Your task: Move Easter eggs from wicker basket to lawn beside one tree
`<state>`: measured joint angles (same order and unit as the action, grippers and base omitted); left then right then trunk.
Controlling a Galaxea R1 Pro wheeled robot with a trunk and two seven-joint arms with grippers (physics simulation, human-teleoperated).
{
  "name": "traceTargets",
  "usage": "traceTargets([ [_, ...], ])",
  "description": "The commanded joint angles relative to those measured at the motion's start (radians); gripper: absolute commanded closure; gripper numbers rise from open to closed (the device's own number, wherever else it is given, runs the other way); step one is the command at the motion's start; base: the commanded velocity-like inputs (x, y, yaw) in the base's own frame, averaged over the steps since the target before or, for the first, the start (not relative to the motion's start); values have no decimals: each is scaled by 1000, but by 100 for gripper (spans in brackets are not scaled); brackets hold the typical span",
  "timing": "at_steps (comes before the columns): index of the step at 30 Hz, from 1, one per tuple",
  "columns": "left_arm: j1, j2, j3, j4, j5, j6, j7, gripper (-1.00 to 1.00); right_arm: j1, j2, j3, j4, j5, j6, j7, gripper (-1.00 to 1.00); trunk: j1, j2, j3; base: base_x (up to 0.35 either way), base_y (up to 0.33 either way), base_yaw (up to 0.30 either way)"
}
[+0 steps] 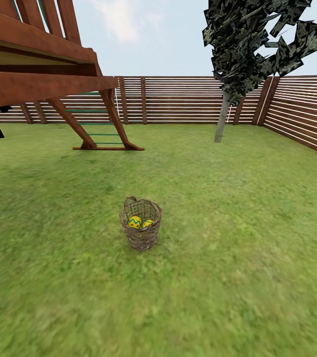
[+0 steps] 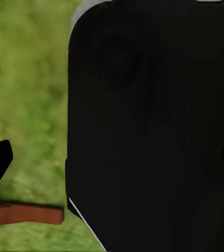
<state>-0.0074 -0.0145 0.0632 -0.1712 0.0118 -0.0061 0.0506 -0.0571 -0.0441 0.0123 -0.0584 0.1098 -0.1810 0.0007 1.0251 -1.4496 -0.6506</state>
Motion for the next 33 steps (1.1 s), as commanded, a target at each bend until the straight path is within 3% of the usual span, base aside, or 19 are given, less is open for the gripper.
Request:
traceTargets([
  [1, 0, 0, 7, -25, 2, 0, 1, -100, -1, -2, 1, -2, 9, -1, 1, -100, 0, 0, -1, 0, 0, 0],
  [4, 0, -1, 7, -97, 2, 7, 2, -100, -5, -6, 1, -35, 11, 2, 3, -100, 0, 0, -1, 0, 0, 0],
  [7, -7, -2, 6, -188, 2, 16, 5, -100, -13, -5, 3, -174, 14, 12, 2, -100, 0, 0, -1, 0, 0, 0],
  [10, -38, -2, 7, -243, 3, 32, 7, -100, -16, -5, 3, -276, 14, 26, -1, -100, 0, 0, -1, 0, 0, 0],
  [13, -94, -2, 7, -268, 3, 89, 7, -100, -30, -4, 3, -352, 14, 60, -12, -100, 0, 0, -1, 0, 0, 0],
  [16, -185, -4, 6, -280, 3, 177, 6, -100, -91, 4, 3, -426, 13, 171, -66, -100, 0, 0, -1, 0, 0, 0],
  [21, -327, -30, 6, -308, 4, 247, 6, -100, -228, 14, 3, -464, 5, 350, -173, -100, 0, 0, -1, 0, 0, 0],
  [26, -518, -68, 7, -322, 14, 319, 8, -100, -367, 19, 3, -466, -1, 399, -211, -100, 0, 0, -1, 0, 0, 0],
  [27, -588, -73, 7, -353, 30, 336, 8, -100, -436, 19, 2, -470, -3, 416, -252, -100, 0, 0, -1, 0, 0, 0],
  [33, -700, -71, 7, -408, 70, 377, 9, -100, -508, 15, -1, -483, -1, 494, -282, -100, 0, 0, -1, 0, 0, 0],
])
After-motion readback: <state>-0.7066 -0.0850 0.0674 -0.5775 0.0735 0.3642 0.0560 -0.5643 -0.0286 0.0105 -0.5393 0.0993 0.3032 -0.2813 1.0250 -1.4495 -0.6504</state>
